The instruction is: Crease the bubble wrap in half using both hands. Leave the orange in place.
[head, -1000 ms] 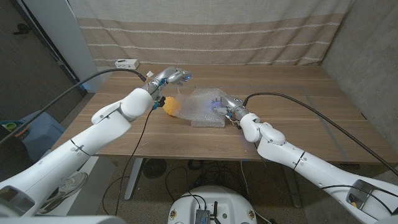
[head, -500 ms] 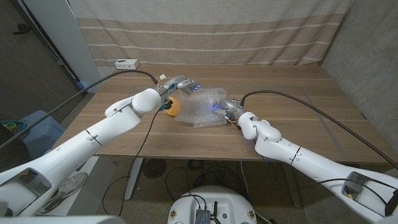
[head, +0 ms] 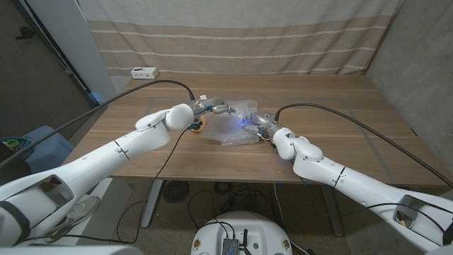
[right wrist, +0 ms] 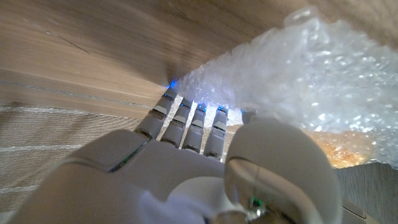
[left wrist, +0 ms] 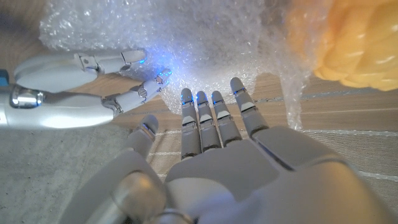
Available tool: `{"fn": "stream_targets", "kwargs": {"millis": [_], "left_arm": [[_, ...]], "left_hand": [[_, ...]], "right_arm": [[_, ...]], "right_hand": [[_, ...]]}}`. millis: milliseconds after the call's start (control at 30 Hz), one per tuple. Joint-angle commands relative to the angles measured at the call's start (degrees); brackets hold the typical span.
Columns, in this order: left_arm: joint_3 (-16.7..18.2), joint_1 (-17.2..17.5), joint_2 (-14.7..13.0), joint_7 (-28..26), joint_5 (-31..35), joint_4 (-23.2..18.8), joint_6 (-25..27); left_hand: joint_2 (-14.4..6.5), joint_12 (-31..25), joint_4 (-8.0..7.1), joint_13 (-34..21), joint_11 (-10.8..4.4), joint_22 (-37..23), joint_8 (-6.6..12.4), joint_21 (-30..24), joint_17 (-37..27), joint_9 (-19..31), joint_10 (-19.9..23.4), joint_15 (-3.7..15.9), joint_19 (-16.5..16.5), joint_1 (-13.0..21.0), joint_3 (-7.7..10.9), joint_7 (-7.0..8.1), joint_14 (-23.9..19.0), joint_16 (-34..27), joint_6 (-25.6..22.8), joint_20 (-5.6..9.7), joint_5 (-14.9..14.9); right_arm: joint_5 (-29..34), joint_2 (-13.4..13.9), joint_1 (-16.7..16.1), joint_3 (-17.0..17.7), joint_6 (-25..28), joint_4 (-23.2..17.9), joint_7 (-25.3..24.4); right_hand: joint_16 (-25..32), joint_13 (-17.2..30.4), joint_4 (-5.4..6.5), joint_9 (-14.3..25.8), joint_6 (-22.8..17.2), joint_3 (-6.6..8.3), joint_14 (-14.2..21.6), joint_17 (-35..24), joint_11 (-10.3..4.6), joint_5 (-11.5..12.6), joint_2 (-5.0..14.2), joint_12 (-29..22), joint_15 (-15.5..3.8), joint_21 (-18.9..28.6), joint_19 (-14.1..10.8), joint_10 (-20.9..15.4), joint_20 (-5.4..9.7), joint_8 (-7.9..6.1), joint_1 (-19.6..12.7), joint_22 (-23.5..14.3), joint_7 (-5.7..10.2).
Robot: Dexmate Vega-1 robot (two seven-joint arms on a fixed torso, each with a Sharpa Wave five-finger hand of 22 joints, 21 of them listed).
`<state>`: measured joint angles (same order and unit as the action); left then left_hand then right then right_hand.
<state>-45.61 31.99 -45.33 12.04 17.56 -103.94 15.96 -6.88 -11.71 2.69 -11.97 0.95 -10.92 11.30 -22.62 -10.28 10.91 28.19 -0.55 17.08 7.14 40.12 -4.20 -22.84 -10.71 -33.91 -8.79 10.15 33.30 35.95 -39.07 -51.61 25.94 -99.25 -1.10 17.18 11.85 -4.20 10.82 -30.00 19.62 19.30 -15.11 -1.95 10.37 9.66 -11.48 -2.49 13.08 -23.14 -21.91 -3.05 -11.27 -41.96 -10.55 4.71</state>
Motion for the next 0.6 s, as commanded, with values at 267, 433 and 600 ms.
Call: {"fn": "stream_targets", "kwargs": {"millis": [267, 433, 600], "left_arm": [[-3.3, -0.9, 2.1, 5.1, 9.9, 2.3, -1.9], [-3.1, -0.6, 2.6, 5.5, 10.5, 2.3, -1.9], [-2.8, -0.5, 3.0, 6.0, 10.8, 2.5, -1.8]], "left_hand": [[0.3, -0.8, -1.08, 0.2, -0.27, -0.1, 0.64, -0.4, 0.1, 0.0, 2.2, 0.55, 1.6, -1.4, -0.14, -0.11, -2.8, -0.7, -2.4, -0.14, -0.3], [0.5, -0.8, -1.17, 0.2, -0.31, -0.1, 0.6, -0.3, 0.1, 0.0, 2.2, 0.61, 1.6, -1.5, -0.22, -0.02, -2.8, -0.7, -2.5, -0.02, -0.3], [0.7, -0.7, -1.23, 0.2, -0.22, -0.1, 0.47, -0.3, 0.2, 0.0, 2.1, 0.59, 1.6, -1.7, -0.32, 0.02, -2.8, -0.6, -2.4, 0.0, -0.4]], "right_arm": [[-2.8, -0.6, -2.8, 5.6, -3.8, -1.8, -9.9], [-1.8, -2.1, -0.7, 4.8, -2.3, 0.4, -9.8], [-0.8, -4.0, 3.1, 2.4, -0.7, 5.0, -6.5]], "right_hand": [[-0.1, 0.1, 0.23, 0.3, 0.1, 0.62, -1.2, -0.6, -0.41, 0.1, 1.34, -0.2, -3.45, 0.1, -0.1, 0.4, 0.36, 0.01, -0.4, -0.2, 0.34], [-1.0, 0.1, 2.75, 0.3, 1.5, 1.35, -4.5, -1.4, -0.37, 0.1, 2.05, 0.5, -3.9, -0.4, 1.3, 3.0, 1.37, 0.48, 1.6, -0.2, 1.31], [-1.4, 0.1, 4.96, 0.4, 2.2, 1.52, -5.8, -1.7, -0.53, 0.0, 1.92, 0.5, -4.09, -0.7, 2.1, 3.8, 1.59, 0.57, 3.8, -0.2, 1.49]]}}
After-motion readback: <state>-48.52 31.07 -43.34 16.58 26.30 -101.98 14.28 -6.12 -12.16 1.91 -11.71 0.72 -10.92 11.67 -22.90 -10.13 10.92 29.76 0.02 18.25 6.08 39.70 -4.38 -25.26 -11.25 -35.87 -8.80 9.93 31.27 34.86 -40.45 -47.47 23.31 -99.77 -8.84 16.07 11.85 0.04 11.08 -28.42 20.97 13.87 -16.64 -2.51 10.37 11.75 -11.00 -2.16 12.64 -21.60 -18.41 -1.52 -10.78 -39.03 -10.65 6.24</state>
